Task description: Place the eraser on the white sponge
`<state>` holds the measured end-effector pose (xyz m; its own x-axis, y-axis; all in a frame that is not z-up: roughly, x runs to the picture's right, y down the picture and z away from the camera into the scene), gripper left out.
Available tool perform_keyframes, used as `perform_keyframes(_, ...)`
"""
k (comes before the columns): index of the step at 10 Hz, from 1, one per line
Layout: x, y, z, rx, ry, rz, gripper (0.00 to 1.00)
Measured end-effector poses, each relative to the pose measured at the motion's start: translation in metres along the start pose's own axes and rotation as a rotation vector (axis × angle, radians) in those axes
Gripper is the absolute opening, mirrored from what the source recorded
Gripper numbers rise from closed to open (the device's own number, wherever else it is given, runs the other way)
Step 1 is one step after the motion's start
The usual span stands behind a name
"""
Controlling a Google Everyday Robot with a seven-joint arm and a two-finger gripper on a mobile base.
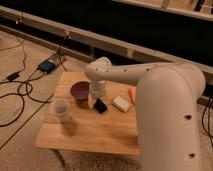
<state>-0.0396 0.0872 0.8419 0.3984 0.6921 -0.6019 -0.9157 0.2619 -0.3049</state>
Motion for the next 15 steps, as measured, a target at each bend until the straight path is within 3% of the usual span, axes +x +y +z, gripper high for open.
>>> perform_keyframes(4,-0.031,-0.005,0.017,-0.002,0.028,-0.013,0.65)
perform_keyframes(8,-0.042,-0.012,0.038,0.009,0.059,-0.008,0.65)
perform_keyframes(15,-0.05,-0.009,0.067,0.014,0.072,-0.013,0.65)
